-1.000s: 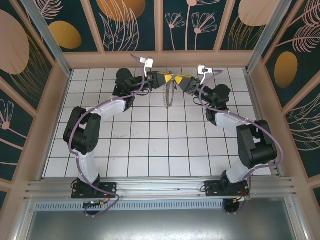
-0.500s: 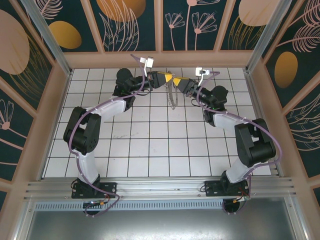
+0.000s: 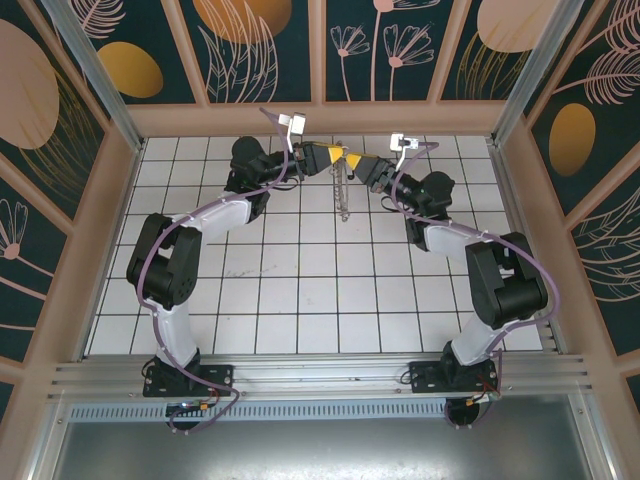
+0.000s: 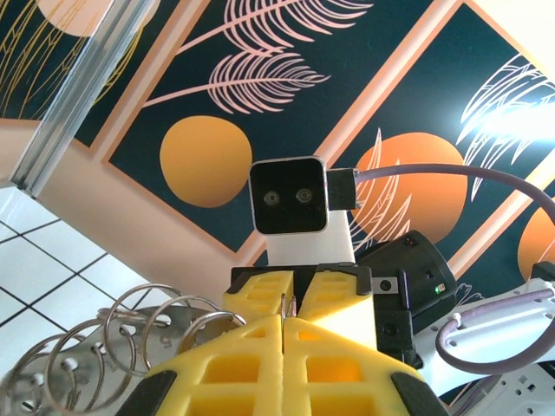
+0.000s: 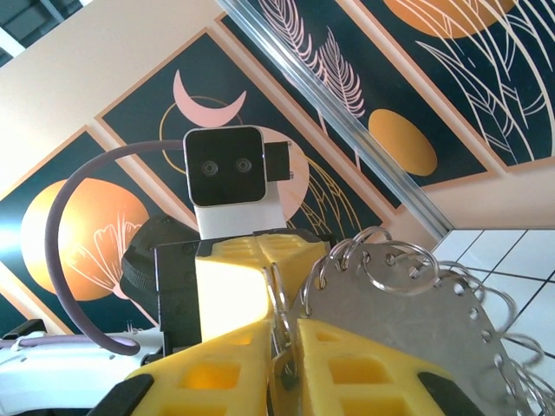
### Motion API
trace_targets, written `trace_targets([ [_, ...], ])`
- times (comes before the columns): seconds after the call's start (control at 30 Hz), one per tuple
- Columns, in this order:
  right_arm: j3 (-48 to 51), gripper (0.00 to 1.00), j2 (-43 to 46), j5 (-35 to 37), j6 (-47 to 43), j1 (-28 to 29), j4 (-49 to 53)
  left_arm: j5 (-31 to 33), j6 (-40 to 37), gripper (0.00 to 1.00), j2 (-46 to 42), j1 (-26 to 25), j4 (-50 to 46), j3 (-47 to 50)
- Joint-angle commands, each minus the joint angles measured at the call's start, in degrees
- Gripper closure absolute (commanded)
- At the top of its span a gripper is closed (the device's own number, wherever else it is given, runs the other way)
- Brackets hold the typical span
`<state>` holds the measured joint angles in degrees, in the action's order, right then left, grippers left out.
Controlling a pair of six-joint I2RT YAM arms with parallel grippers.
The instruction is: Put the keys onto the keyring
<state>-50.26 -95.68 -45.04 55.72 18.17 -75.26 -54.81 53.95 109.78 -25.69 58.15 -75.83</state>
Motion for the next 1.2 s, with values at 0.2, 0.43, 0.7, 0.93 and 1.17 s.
trace_targets([
  [0.2,-2.98,0.91,-1.35,-1.55,1.02,0.88,-4.04,0.04,1.31,1.00,0.09,0.03,5.17,0.48],
  [0.43,-4.21,0.81,-2.06,-1.37,1.49,0.98,-3.70,0.14,1.42,1.00,-0.16,0.01,5.45,0.86],
  [0.7,-4.30,1.00,-2.05,-2.40,1.25,0.93,-3.12,0.35,1.81,1.00,-0.08,-0.04,5.32,0.17],
  [0.93,-6.65,1.00,0.20,-8.95,-6.83,-1.39,11.00,-0.56,-3.53,0.88,-1.06,0.75,-3.94,-2.92],
  [1.17,-20.36,1.00,-0.03,-19.49,-30.17,-5.18,47.71,-2.13,-19.90,0.66,-3.65,2.74,-25.01,-7.58],
])
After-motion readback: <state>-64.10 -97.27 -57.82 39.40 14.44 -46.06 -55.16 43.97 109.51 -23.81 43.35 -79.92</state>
